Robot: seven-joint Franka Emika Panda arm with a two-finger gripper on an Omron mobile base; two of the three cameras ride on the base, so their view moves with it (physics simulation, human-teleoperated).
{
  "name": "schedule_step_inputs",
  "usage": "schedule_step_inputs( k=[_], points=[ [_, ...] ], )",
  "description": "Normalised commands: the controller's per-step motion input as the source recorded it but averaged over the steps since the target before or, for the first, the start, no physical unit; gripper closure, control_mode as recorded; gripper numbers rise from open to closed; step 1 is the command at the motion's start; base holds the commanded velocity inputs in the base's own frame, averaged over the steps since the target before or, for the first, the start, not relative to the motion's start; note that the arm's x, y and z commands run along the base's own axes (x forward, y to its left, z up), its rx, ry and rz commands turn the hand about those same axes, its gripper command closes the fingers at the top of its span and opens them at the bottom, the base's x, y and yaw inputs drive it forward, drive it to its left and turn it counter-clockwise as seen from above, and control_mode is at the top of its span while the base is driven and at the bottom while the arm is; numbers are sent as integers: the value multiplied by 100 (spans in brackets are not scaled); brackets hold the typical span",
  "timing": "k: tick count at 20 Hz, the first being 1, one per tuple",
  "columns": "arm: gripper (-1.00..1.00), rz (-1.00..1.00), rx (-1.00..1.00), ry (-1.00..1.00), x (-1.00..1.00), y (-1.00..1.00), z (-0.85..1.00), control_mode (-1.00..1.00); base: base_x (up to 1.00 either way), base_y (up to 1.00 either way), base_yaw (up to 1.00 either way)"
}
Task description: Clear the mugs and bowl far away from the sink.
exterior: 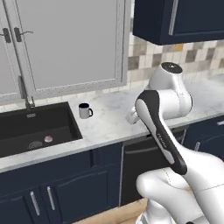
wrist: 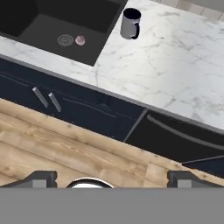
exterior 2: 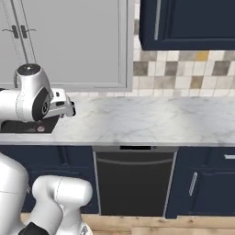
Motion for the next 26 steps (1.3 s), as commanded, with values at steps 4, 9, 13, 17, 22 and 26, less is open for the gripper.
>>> schedule_step_inputs(
  k=[4,9,13,17,22,26],
  points=[
    [-100,0,0,0,0,0,0,100,65,-45,20],
    [-100,0,0,0,0,0,0,100,70,-24,21],
    [-100,0,0,0,0,0,0,100,54,0,26],
    [-100,20,1,17,35,24,-84,-100,0,0,0],
    [-100,11,1,4,70,68,-67,-100,0,0,0],
    [-100,0,0,1,75,37,-39,-100,0,0,0]
  ],
)
